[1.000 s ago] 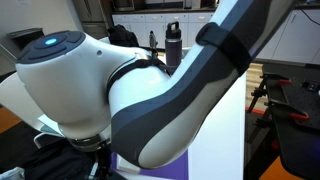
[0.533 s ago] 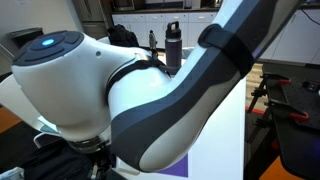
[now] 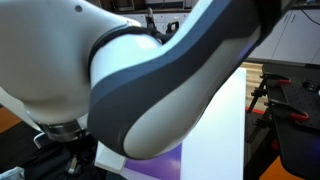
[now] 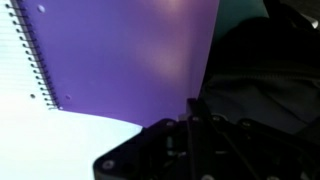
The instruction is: Close the purple book
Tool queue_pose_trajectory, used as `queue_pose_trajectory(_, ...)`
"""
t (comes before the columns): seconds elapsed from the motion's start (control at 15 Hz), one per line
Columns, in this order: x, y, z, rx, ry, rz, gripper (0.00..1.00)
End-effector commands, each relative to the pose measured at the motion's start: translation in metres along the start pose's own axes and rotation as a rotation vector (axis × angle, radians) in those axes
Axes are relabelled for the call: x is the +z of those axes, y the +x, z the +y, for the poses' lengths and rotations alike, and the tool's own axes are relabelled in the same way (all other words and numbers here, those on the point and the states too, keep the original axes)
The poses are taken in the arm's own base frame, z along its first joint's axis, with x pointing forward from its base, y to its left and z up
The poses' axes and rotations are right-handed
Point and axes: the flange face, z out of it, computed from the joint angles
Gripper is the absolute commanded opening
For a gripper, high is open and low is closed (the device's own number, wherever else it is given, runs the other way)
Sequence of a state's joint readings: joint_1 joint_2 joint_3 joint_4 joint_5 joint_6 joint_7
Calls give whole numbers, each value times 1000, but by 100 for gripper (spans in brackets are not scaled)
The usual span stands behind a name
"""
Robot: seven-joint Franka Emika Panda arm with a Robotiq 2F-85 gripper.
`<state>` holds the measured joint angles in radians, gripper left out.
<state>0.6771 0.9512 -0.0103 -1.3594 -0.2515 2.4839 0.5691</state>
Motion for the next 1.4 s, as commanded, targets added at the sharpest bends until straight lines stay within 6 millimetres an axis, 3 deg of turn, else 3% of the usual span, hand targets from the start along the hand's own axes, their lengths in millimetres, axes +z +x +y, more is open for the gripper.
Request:
queue_pose_trajectory(0.0,-58,2,26,63,-3,18,0)
queue_pose_trajectory(0.27,-75,10,86,110,29,6,0)
queue_pose_trajectory(0.8,-65,19,218,120,105,-103,0)
queue_pose_trajectory(1.0,-65,22,246,79,94,-129,0)
queue_pose_trajectory(1.33,-67,17,273,71,15,-173,0)
